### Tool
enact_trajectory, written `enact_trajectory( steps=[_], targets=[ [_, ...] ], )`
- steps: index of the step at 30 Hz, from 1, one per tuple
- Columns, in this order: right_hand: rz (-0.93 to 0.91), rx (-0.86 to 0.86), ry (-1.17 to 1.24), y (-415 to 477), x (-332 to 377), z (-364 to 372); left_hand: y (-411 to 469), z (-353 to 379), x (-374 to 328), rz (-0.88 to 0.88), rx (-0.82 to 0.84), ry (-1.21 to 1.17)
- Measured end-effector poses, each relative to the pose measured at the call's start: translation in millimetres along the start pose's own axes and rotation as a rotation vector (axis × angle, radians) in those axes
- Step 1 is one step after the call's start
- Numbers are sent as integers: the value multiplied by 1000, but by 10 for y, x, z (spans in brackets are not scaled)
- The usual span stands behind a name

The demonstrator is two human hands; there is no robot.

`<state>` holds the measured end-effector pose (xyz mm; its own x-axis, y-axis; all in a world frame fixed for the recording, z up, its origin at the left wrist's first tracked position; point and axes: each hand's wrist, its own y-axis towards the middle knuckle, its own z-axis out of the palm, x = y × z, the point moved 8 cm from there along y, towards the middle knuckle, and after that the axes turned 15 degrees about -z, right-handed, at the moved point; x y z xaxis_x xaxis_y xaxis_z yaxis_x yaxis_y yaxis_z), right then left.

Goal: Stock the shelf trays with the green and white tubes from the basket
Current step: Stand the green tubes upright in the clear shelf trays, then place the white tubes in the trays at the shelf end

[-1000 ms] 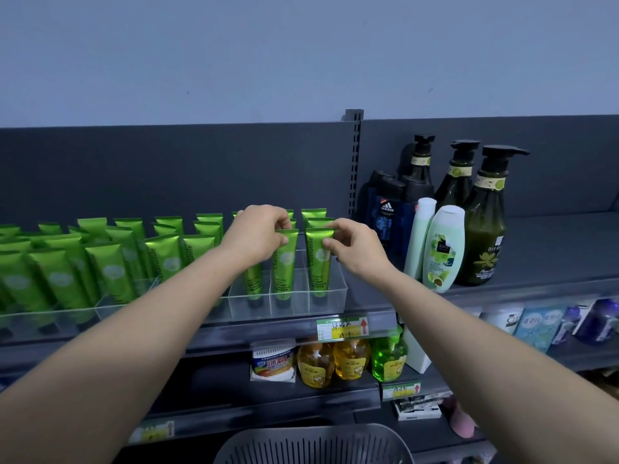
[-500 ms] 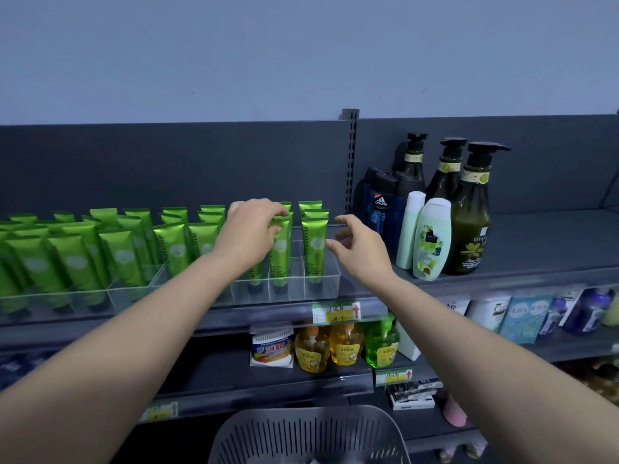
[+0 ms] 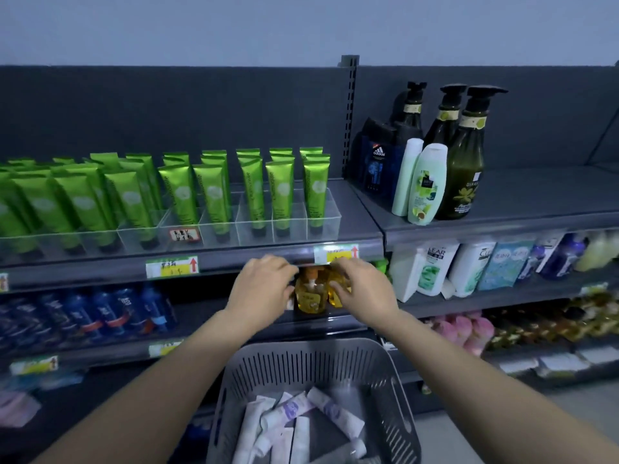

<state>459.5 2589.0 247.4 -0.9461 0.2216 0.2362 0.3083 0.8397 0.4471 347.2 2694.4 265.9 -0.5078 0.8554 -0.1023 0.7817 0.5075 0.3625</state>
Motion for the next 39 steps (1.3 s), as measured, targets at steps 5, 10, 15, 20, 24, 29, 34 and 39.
enact_trajectory(
  steps=[5,10,15,20,24,29,34,39],
  targets=[
    [70,173,-4,-531,66,482,-544,653,130,2,245,118],
    [198,406,35,-1042,62,1018,-1115,1191,259,15,409,128],
    [281,618,83,-1510,1,1559,-1527,1668,337,-90,562,141],
    [281,808,98,-1849,-144,2095,-1778,2203,409,-138,697,199],
    [325,890,107,-2017,-372,2497,-1837,2651,457,-174,753,199],
    [407,923,121,-2163,-727,2922,-1815,3160,483,-255,782,183],
    [494,879,116,-2274,-1030,3251,-1775,3555,524,-322,779,168],
    [455,822,90,-2298,-1110,3474,-1837,3777,594,-390,838,202]
  ],
)
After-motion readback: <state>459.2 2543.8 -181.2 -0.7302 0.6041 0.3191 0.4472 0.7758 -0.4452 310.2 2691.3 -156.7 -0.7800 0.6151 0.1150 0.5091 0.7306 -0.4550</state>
